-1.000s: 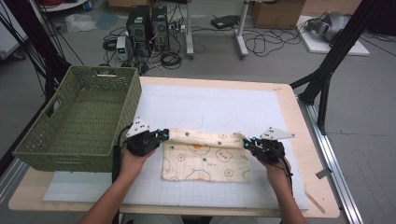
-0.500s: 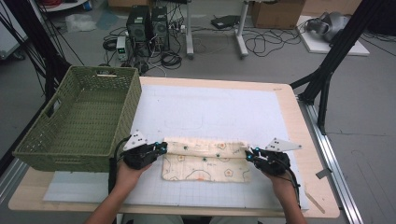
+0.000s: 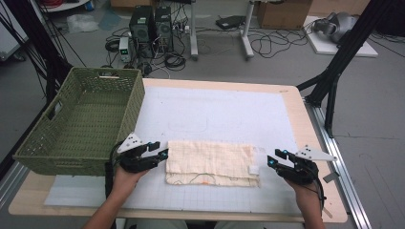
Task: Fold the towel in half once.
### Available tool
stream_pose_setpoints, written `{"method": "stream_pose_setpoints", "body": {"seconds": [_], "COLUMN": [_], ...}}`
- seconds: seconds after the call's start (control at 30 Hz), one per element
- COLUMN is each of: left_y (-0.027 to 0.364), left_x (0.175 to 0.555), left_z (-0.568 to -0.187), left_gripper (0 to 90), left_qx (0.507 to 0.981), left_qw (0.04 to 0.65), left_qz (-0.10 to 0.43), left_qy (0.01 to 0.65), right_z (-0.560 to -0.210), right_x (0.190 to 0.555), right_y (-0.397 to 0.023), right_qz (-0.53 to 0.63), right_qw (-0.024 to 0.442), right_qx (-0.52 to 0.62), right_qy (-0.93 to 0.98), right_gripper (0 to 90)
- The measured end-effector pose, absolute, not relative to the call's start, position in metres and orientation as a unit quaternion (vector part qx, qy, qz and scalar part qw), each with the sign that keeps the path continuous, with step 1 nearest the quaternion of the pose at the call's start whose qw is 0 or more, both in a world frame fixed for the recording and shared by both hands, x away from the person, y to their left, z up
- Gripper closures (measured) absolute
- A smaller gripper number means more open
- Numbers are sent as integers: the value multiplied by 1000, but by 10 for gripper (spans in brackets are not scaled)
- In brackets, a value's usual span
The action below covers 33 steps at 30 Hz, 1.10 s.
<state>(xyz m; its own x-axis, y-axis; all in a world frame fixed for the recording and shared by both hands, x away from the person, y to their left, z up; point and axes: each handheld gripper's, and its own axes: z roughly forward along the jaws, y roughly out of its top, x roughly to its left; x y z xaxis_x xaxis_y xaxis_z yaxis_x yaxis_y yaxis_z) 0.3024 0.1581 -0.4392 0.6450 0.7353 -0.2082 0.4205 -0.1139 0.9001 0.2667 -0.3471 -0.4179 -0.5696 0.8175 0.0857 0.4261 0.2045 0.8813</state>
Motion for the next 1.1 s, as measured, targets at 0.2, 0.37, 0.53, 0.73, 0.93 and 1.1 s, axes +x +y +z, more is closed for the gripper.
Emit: {"method": "stream_pose_setpoints", "body": {"seconds": [0.2,0.37,0.53,0.73,0.93,1.1], "left_y": [149,139,135,127,119,126], "left_x": [320,340,354,358,354,360], "left_z": [-443,-446,-449,-453,-452,-448], "left_gripper": [475,454,454,569,846,851], "left_qx": [735,743,741,767,787,754], "left_qw": [503,476,467,439,420,445], "left_qz": [175,157,145,134,160,159], "left_qy": [419,443,461,449,422,456], "right_z": [-429,-436,-443,-451,-449,-447], "right_x": [284,317,337,343,340,342], "right_y": [-327,-302,-284,-282,-278,-278], "right_qz": [458,405,396,381,383,377], "right_qw": [208,212,195,176,156,171], "right_qx": [435,446,437,433,432,421], "right_qy": [747,770,784,798,801,807], "right_gripper": [445,435,488,597,848,855]}}
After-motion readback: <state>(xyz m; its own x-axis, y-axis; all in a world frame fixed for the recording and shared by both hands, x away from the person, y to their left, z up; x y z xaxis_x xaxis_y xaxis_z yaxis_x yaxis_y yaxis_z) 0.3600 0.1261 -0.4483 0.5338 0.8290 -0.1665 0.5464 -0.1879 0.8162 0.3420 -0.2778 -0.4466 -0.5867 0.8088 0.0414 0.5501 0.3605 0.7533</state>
